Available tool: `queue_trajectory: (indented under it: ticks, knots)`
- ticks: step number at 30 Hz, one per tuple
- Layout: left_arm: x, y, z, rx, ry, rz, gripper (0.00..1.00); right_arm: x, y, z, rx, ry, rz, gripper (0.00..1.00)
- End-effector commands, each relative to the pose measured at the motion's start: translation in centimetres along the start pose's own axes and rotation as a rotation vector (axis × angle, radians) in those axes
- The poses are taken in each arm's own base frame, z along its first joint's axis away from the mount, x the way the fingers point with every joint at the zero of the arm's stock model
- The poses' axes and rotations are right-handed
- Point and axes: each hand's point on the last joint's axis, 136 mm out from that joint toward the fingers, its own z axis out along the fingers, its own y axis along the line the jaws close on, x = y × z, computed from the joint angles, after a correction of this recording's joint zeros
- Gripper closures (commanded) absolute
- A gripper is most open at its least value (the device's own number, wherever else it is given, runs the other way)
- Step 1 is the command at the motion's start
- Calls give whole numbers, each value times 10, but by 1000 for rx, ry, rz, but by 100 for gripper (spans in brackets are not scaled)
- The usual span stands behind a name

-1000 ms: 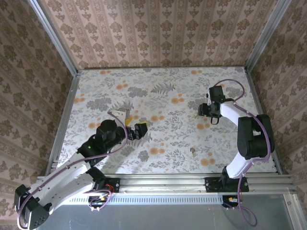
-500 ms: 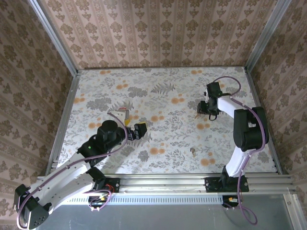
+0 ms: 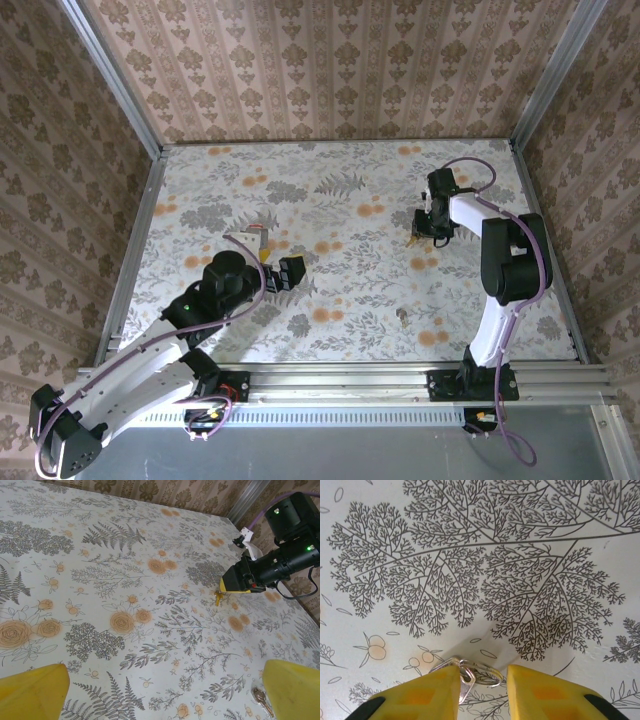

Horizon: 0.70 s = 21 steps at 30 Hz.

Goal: Unlock with the key

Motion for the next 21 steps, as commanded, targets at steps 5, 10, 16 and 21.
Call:
queue_trajectory:
  ticks: [5, 10, 16, 21]
  knots:
    - [-1, -3, 2, 6, 0, -13, 0, 10, 2, 4, -24, 66, 5, 78]
    - [-2, -10, 6, 40, -1, -45, 0, 15, 9, 1, -66, 63, 21, 92]
    - [-1, -26, 21, 123, 1, -105, 0, 13, 18, -20, -116, -1, 30, 100]
    - [3, -38, 38, 161, 17, -121, 0, 15, 25, -39, -163, -35, 39, 100]
